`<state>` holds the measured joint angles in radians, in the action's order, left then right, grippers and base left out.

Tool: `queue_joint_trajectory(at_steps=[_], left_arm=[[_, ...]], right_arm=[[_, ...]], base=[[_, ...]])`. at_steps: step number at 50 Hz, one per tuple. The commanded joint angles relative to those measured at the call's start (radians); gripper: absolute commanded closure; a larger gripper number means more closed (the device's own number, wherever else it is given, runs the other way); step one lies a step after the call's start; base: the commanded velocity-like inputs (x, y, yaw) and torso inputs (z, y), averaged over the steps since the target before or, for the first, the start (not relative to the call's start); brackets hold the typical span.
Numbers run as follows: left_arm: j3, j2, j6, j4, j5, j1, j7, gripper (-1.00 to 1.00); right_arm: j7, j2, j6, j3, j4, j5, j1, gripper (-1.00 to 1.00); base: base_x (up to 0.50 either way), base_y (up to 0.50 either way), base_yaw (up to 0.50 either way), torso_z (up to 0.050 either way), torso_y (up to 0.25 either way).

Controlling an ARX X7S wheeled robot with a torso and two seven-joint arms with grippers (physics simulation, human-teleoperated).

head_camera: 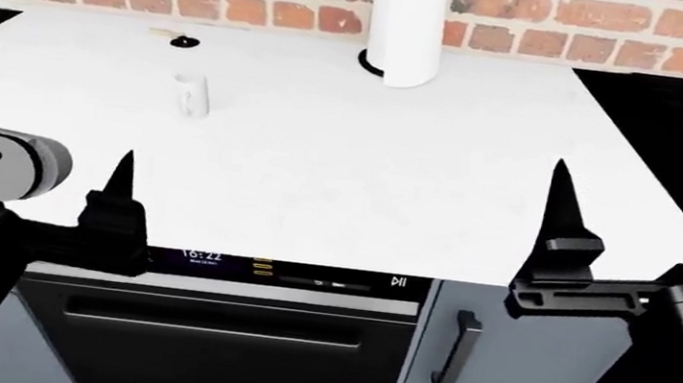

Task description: A wet mug is on the counter and needs to be dried. Pick it up and place it upside down in the open cabinet.

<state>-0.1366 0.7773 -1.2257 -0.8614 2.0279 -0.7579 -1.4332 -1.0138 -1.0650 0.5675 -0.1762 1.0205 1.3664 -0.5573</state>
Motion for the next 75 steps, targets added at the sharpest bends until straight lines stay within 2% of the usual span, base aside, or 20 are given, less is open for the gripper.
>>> queue_joint_trajectory(at_steps=[1,40,75], left_arm=[[0.036,0.016,0.016,0.010,0.008,-0.026,-0.007,-1.00],[0.068,0.040,0.056,0.002,-0.021,-0.001,0.009,-1.00],[0.123,0.053,0.091,-0.002,-0.025,0.025,0.000,-1.00]], right_arm=[[0.002,-0.019,-0.016,0.006,0.000,0.016,-0.007,-1.00],[0.026,-0.035,-0.062,0.017,-0.004,-0.011,0.046,-1.00],[0.022,-0.046,-0.073,0.001,-0.007,-0.024,0.062,-1.00]], base=[[0.31,0.21,0.00,0.000,0.000],[0.36,0.10,0.00,0.000,0.000],[0.35,0.00,0.00,0.000,0.001]])
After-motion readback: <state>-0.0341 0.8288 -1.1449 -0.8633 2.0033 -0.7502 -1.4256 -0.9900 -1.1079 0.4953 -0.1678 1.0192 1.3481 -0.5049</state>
